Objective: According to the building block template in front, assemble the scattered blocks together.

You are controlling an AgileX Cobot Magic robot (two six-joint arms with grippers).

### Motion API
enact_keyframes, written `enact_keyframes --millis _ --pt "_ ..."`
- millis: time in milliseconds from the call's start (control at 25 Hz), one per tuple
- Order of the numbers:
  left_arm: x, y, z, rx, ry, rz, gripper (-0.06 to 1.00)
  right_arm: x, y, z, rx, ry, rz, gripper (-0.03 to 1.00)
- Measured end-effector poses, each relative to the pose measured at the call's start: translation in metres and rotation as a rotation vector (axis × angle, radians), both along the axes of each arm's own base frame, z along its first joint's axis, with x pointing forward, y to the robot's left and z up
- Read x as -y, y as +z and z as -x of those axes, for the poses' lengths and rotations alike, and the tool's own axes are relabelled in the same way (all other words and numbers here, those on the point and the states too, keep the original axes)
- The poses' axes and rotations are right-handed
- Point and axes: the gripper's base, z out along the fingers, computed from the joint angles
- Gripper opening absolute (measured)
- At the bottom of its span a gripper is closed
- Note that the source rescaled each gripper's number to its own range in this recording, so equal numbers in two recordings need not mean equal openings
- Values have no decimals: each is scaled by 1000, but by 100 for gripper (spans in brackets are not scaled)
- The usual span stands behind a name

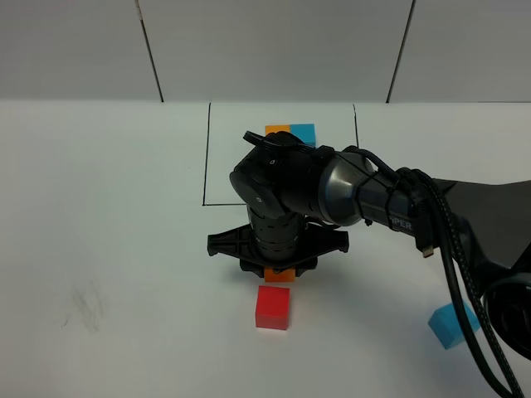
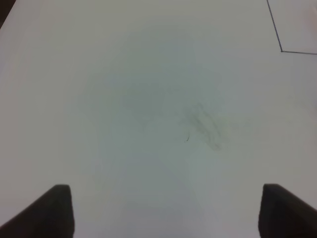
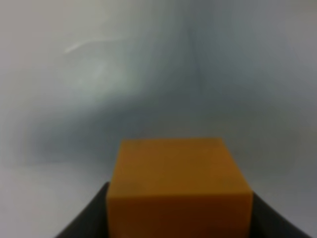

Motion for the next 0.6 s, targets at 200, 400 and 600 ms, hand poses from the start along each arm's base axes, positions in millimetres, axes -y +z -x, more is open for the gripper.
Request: enact_keyframes --millis 200,400,600 --pt "0 0 0 0 0 0 66 0 0 0 0 -19 -1 28" --pt "0 0 0 0 0 0 66 0 -1 0 0 -20 -1 28" --pt "0 0 0 0 0 0 66 -1 -7 -1 -6 -20 1 28"
